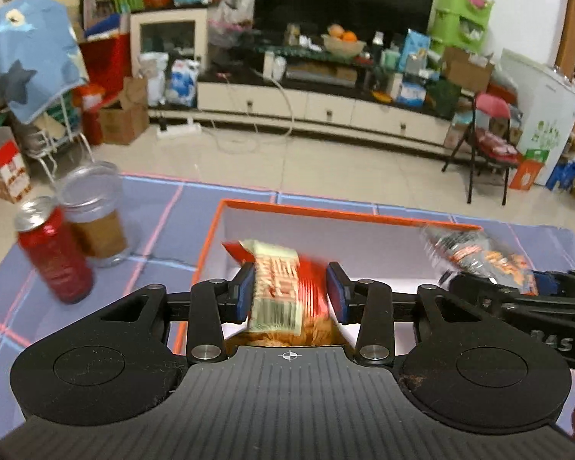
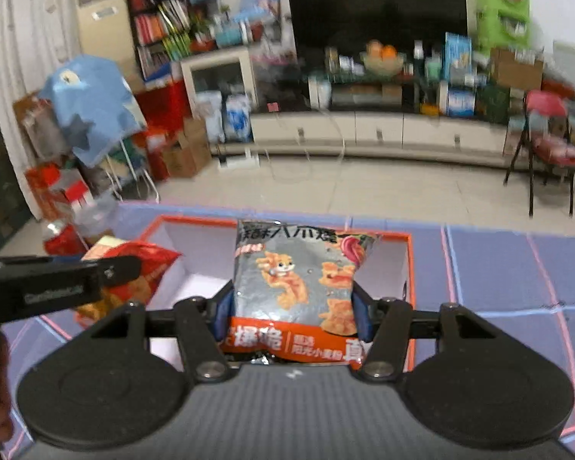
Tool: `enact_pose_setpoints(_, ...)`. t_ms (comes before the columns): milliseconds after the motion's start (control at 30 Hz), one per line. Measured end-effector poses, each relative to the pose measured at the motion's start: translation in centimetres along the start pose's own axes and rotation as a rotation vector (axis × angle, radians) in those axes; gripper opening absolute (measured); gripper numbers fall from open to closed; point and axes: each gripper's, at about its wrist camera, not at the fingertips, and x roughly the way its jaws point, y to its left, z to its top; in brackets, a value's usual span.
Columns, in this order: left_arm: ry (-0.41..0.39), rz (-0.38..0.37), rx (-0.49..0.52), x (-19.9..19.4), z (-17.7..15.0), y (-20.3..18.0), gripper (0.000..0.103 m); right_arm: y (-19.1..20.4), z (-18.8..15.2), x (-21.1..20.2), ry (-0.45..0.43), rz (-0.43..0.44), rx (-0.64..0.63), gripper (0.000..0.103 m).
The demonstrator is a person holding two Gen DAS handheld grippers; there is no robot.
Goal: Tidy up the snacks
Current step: 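Drop the red bag and grey bag into the orange box, opening both grippers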
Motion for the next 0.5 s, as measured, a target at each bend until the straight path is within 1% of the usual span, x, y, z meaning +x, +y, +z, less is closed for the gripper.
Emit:
enact_pose_setpoints(33,0.007,0.006,-0.008,0.2,0.2,0.2,0.032,-0.5,0.3,0.3,0.002,-0.003,0.016,0.069)
enact_pose_setpoints(67,0.003,0.001,-0.017,-0.1,0.3,0.5,0.041,-0.9,0.5,0.1,-0.009,-0.008,0.024,0.071)
enact_pose_setpoints(100,-0.026,-0.024,-0.025,-1.2,0.2,1.1,0.058,-1.3,0.6,-0.9,-0.038,-0.010,0.033,0.073)
enact_pose_setpoints(133,-0.056,-0.047,-0.031,-2.2,-0.1,1.6,0.067,-1.7,0.5,-2.1,-0.068,-0.001,0.039,0.077)
enact_pose_setpoints(167,-0.079,-0.064,-0.039,-3.5,-0.5,2.3,0.078,-2.1,0.3,-3.6,-0.100,0.009,0.043,0.079)
enact_pose_setpoints(233,-0.115,-0.082,-0.063,-6.1,-2.0,3.9,0.078,-3.1,-0.6,-6.7,-0.154,0.010,0.045,0.089)
enact_pose_setpoints(300,-0.141,-0.086,-0.095,-8.6,-3.9,5.5,0.079,-4.2,-2.8,-10.5,-0.225,0.012,0.046,0.091)
enact_pose_setpoints(367,-0.142,-0.074,-0.124,-10.5,-6.1,6.9,0.079,-5.5,-5.6,-13.5,-0.266,-0.015,0.061,0.093)
enact_pose_setpoints(433,-0.135,-0.057,-0.151,-12.0,-8.2,8.2,0.079,-7.0,-8.3,-14.8,-0.269,-0.059,0.078,0.093)
enact_pose_setpoints(500,-0.135,-0.038,-0.188,-12.9,-9.9,9.3,0.080,-8.3,-9.8,-15.0,-0.226,-0.076,0.105,0.093)
